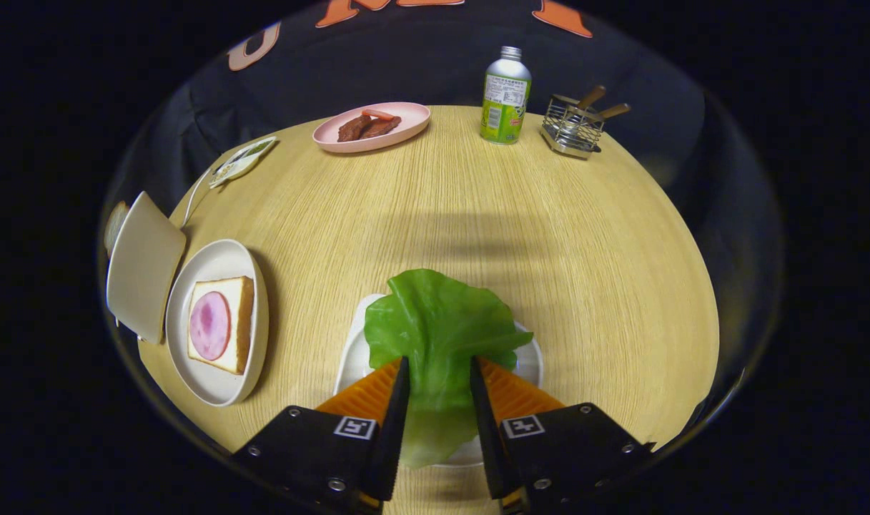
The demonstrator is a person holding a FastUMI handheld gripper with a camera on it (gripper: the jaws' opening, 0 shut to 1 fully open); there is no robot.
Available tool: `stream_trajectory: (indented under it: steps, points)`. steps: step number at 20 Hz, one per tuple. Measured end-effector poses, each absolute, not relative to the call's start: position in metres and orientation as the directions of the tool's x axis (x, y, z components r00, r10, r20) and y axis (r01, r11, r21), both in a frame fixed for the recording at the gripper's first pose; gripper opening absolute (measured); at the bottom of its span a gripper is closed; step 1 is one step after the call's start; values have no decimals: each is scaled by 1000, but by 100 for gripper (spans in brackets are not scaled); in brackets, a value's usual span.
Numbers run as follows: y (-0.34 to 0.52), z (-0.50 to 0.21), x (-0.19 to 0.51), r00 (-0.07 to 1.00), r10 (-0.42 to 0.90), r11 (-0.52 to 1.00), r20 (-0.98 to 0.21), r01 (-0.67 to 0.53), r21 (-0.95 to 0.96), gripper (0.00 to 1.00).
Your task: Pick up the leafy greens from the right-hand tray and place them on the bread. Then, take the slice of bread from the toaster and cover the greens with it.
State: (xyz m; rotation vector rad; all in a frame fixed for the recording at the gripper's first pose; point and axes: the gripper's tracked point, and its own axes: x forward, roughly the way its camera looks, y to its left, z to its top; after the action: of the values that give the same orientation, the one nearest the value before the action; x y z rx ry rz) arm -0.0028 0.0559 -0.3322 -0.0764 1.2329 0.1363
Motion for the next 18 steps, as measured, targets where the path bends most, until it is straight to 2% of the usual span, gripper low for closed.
stream_trajectory:
  steps: [1,2,3,5,7,13,18]
  points:
    - [57,-334,-2,333,65,990,-941,-142,18,38]
    - [57,-333,0,341,66,991,-938,-134,21,34]
    - [55,-332,0,342,66,992,-937,-122,25,22]
    - [53,-331,0,347,74,994,-935,-106,39,12]
    - [55,-324,2,362,96,994,-927,-92,66,8]
    - [74,-292,8,417,185,983,-890,-81,166,8]
    - [117,-264,8,438,284,958,-853,-167,233,8]
